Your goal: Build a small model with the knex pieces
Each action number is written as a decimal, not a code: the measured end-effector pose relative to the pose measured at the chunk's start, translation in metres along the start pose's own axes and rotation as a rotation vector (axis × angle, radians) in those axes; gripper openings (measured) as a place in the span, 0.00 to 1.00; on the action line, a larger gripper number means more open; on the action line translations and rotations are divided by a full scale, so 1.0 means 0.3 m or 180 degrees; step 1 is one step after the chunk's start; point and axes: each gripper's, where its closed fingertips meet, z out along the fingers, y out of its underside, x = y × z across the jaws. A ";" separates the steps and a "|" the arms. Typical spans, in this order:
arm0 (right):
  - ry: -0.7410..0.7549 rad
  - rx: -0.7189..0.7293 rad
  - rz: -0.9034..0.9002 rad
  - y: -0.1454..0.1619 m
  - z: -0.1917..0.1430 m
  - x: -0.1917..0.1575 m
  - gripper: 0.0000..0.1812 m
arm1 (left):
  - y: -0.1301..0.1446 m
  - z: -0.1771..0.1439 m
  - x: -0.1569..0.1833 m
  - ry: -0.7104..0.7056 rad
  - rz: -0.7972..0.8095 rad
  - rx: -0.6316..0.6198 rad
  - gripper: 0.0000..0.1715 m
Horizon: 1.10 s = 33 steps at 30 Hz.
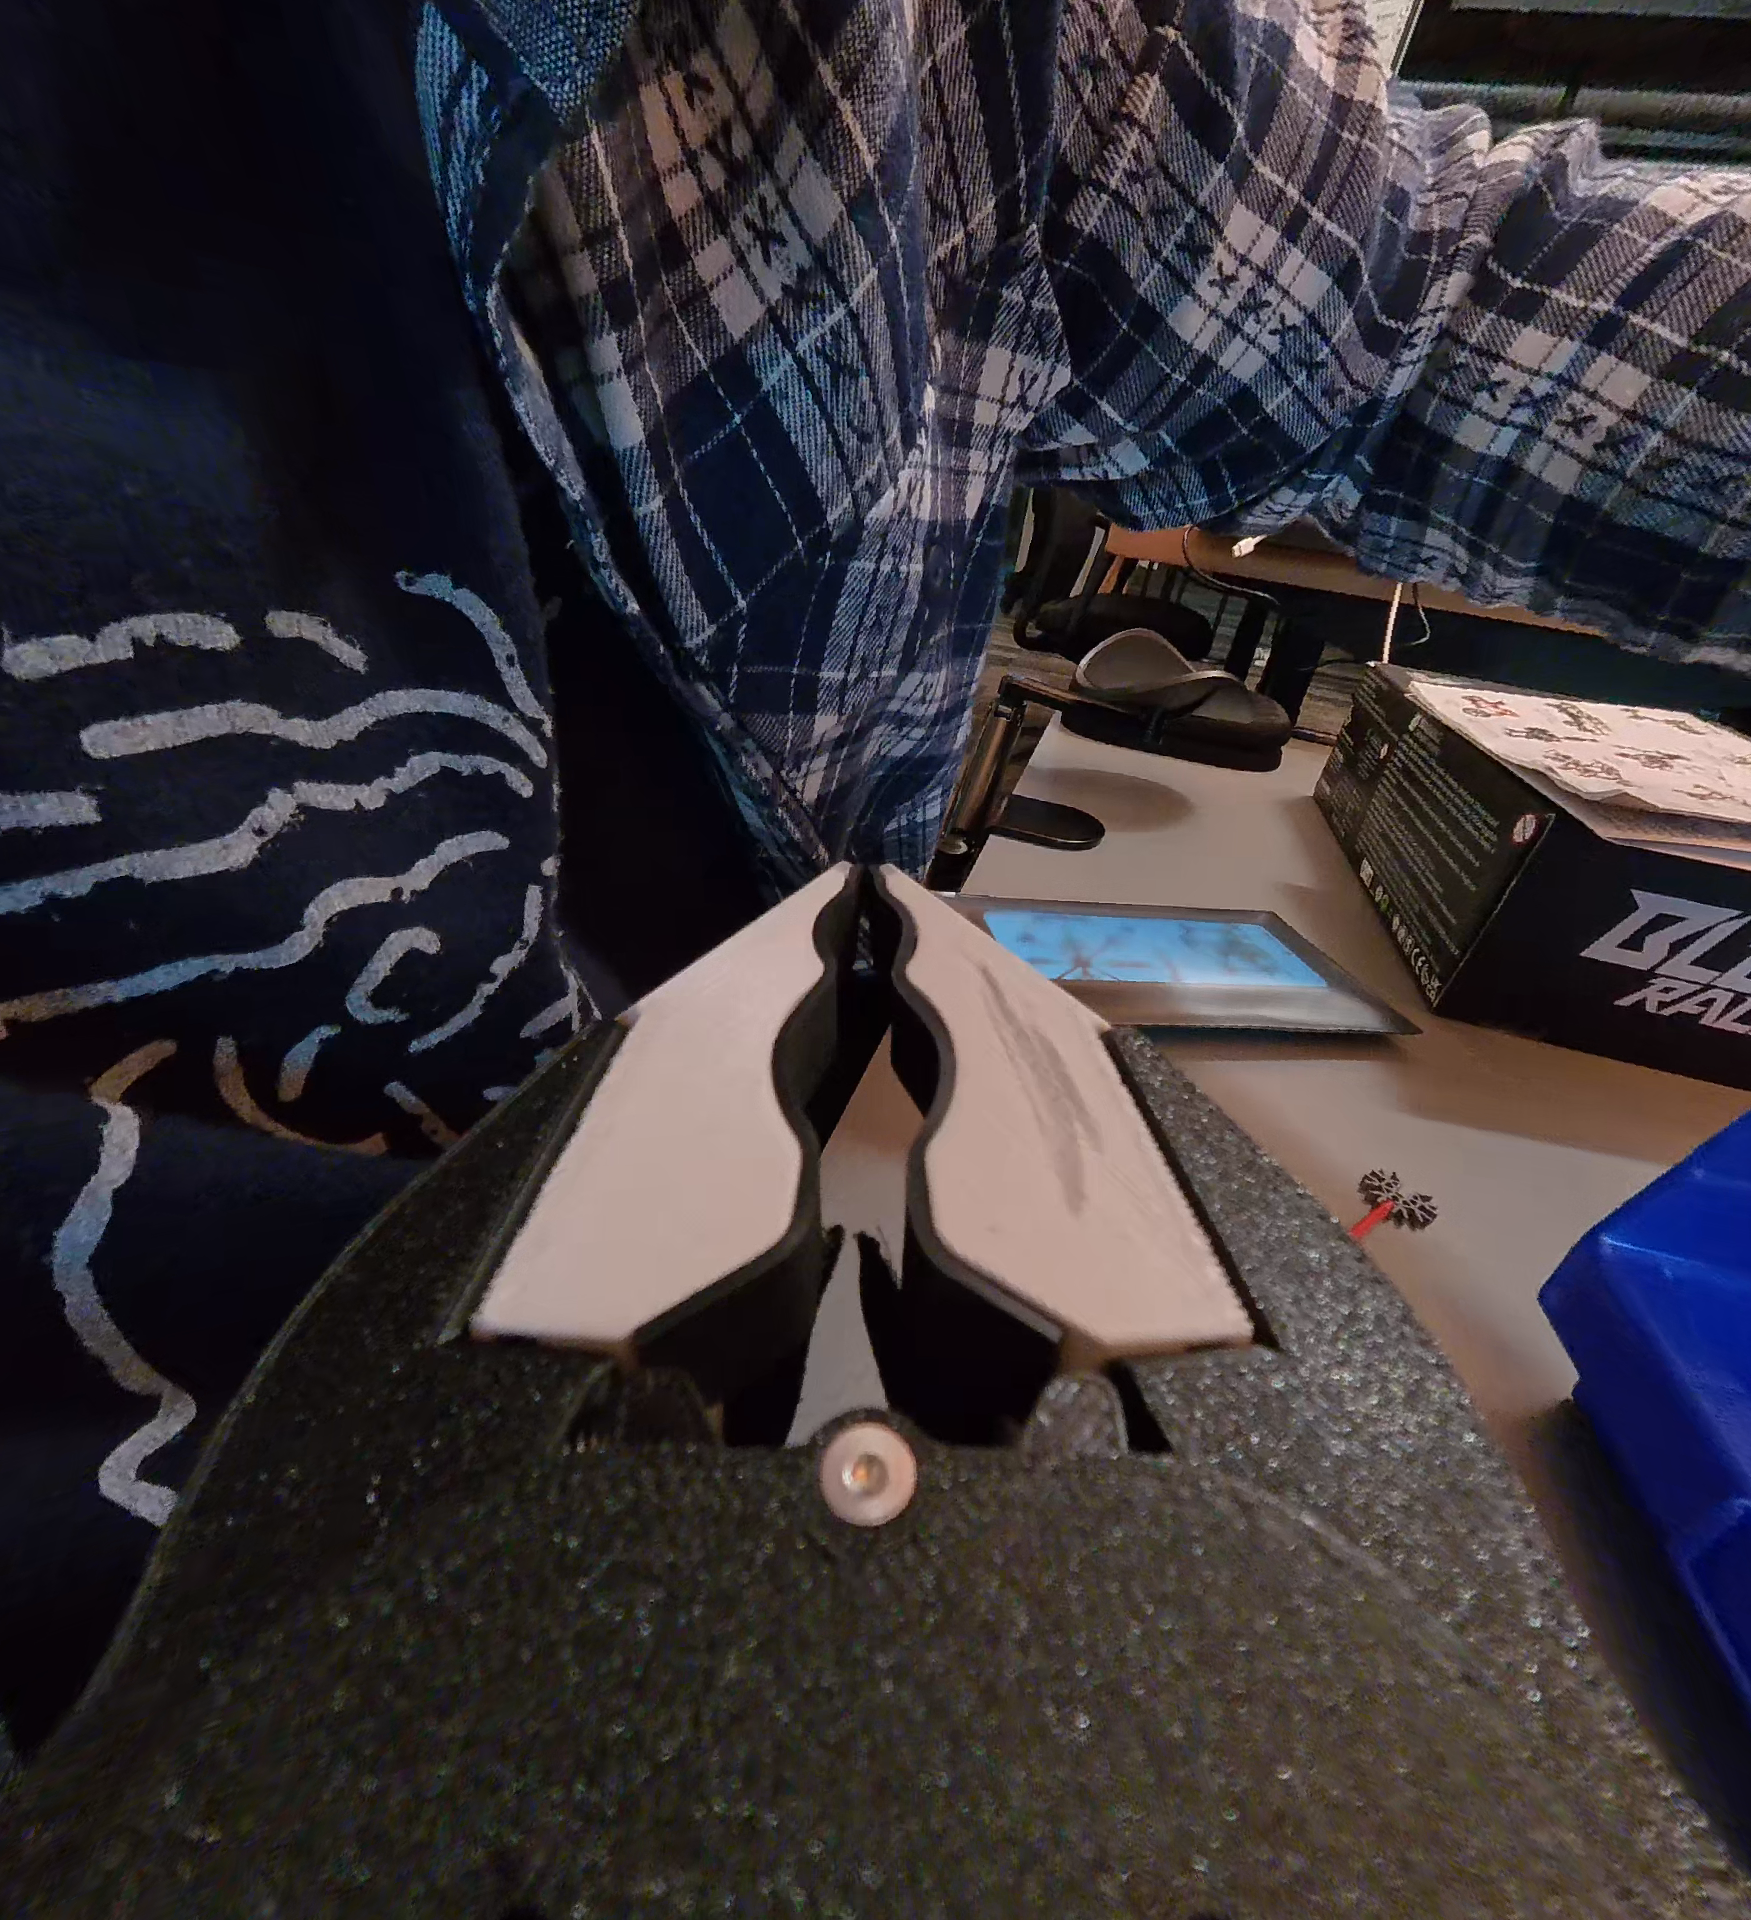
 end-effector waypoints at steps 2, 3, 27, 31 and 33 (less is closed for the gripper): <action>-0.0001 -0.0003 -0.0003 0.000 0.000 -0.001 0.00 | 0.000 -0.001 -0.001 0.0038 -0.0032 -0.0012 0.03; 0.0001 -0.0003 -0.0003 -0.001 0.001 -0.002 0.00 | 0.001 -0.001 -0.001 0.0043 -0.0013 -0.0010 0.03; 0.0710 -0.0372 0.0075 0.030 -0.008 0.087 0.00 | 0.175 -0.447 0.322 -0.1183 -0.0607 0.1406 0.02; 0.1088 -0.0596 0.0103 0.035 0.008 0.148 0.02 | 0.232 -0.396 0.445 -0.1137 -0.0766 0.1533 0.03; 0.1291 -0.0849 0.0068 0.065 0.023 0.179 0.03 | 0.259 -0.354 0.492 -0.1095 -0.0852 0.1550 0.03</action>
